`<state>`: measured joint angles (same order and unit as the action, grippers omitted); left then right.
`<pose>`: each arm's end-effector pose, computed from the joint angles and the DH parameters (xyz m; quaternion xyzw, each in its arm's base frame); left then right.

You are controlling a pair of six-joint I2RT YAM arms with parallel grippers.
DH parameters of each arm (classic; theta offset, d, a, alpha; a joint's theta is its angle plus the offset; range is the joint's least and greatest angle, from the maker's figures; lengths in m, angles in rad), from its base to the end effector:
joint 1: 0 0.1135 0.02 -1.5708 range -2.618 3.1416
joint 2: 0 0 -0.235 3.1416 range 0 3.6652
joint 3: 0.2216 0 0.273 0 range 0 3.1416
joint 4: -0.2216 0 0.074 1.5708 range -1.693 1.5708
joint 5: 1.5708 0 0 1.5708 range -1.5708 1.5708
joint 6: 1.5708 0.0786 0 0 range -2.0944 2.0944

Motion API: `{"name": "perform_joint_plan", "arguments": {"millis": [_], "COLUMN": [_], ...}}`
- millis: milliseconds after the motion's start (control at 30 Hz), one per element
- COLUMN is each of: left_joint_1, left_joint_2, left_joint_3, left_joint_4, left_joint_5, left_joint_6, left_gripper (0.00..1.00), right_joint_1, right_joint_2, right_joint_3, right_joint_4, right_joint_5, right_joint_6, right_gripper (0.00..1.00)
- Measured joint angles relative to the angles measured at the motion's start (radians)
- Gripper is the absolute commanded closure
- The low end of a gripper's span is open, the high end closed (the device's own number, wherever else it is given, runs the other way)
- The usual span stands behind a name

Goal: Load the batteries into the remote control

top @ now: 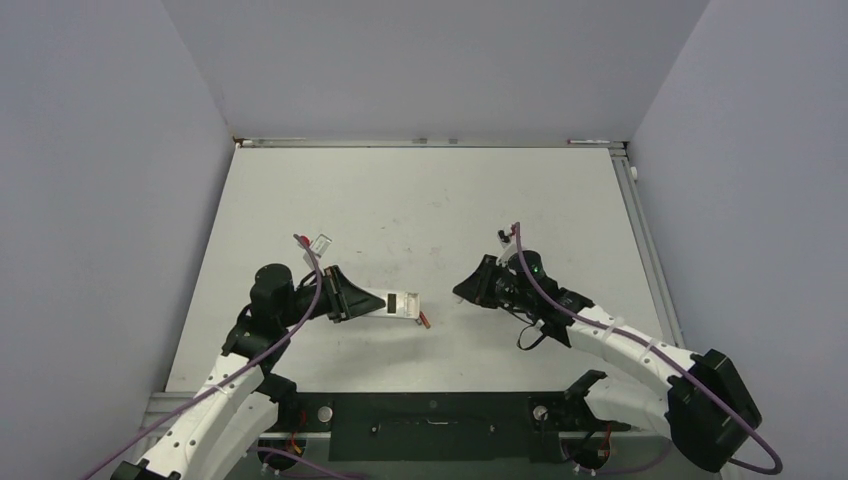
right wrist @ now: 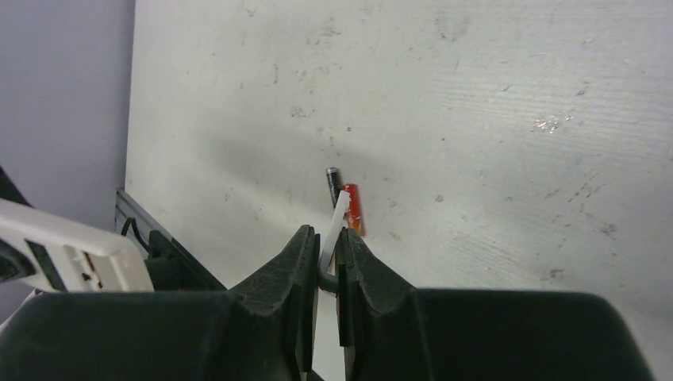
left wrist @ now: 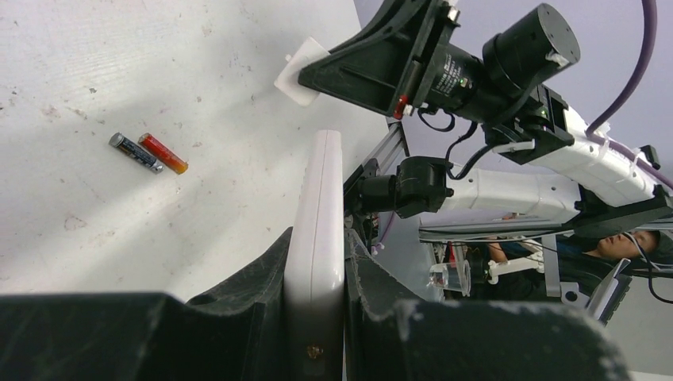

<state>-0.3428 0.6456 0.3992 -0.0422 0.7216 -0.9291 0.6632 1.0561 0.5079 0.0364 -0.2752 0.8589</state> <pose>0.2017 -0.1271 0.2103 -0.0145 0.7789 -0.5600 0.2821 0.2180 0.1974 0.1572 0.0146 0.8576 0.4308 0.2806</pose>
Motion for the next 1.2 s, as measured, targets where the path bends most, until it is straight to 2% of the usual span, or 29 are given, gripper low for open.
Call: {"name": "perform_joint_plan", "arguments": {"millis": [500,933,1033,1200], "left_joint_1": [0.006,0.01,0.011,0.011], "left_joint_2": [-0.008,0.002,0.008,0.017], "left_joint_3": [0.0,-0.001,-0.001,-0.001], "left_joint_4": [-0.016,-0.015,-0.015,-0.015], "left_joint_5": [0.001,0.008,0.008,0.008], "left_joint_6": [0.002,-0.002,-0.002,-0.002], "left_gripper": [1.0,1.0,1.0,1.0], "right_joint_1": [-0.219,-0.289,-0.291,-0.298], "right_joint_2": [0.306,0.511,0.532,0.547], "right_joint_3": [0.062,0.133,0.137,0.151], "right_joint_4": [0.074,0.135,0.134,0.134], "right_joint_5": [-0.099,-0.142,-0.145,-0.15], "right_joint_6": [-0.026,-0.034,-0.034,-0.037], "right_gripper": [0.92,0.91,0.85,0.65]}}
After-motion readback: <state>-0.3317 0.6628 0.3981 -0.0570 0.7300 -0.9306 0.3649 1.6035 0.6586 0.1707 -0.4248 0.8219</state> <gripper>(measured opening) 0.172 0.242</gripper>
